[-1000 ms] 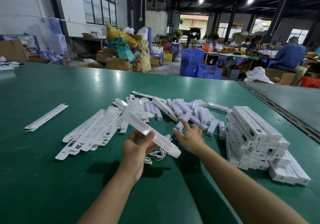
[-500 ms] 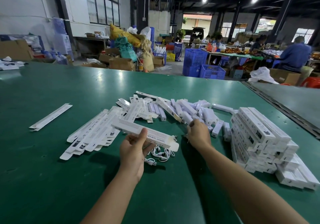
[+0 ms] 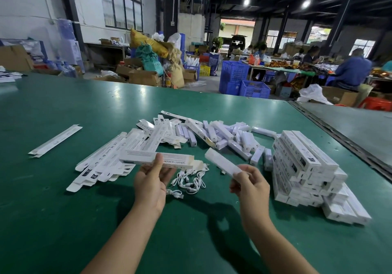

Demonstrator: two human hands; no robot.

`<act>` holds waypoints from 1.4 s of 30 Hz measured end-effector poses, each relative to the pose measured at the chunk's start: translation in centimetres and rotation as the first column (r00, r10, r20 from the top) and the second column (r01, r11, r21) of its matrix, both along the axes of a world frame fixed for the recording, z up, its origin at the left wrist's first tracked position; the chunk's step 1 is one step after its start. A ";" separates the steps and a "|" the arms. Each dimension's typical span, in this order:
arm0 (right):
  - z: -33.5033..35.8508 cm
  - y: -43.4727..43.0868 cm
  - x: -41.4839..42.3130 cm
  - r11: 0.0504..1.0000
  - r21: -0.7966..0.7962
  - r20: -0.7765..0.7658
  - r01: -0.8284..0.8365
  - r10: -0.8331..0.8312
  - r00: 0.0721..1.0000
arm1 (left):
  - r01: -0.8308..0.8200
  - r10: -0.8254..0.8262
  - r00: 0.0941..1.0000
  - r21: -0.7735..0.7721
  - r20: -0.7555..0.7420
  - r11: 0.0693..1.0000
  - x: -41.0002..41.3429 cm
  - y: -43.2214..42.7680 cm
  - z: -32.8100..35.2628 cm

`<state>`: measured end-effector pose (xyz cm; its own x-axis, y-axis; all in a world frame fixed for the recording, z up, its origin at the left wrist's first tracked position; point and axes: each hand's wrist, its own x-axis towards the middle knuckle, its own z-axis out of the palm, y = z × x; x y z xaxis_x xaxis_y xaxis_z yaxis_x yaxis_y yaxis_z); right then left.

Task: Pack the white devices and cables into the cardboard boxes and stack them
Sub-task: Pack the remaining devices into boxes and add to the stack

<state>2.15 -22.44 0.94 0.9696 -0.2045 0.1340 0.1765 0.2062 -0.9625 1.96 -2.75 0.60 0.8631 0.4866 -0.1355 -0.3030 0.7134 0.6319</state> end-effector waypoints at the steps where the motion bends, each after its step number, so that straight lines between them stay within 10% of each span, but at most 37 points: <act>1: -0.3 0.1 -0.5 0.999 0.006 -0.010 -0.032 0.033 0.999 | 0.006 -0.006 1.000 -0.004 0.002 1.000 -0.1 -0.1 0.0; 14: -1.6 0.6 -0.8 0.992 -0.078 -0.075 -0.098 0.092 0.993 | 0.044 -0.048 0.996 0.052 0.071 0.998 -0.4 -0.4 -0.2; 29: -2.2 1.1 0.3 0.954 0.300 -0.150 -0.022 0.070 0.986 | 0.090 -0.106 0.992 0.199 0.072 0.976 -0.5 -2.4 -0.8; 34: -2.0 0.8 0.2 0.998 -0.011 -0.192 0.056 -0.057 0.980 | 0.073 -0.097 0.992 0.241 0.086 0.968 -0.7 -3.5 -0.9; 42: -0.4 2.2 -1.5 0.887 0.062 -0.112 -0.458 0.463 0.879 | 0.111 -0.131 0.990 0.309 0.047 0.945 -0.9 -4.2 -1.0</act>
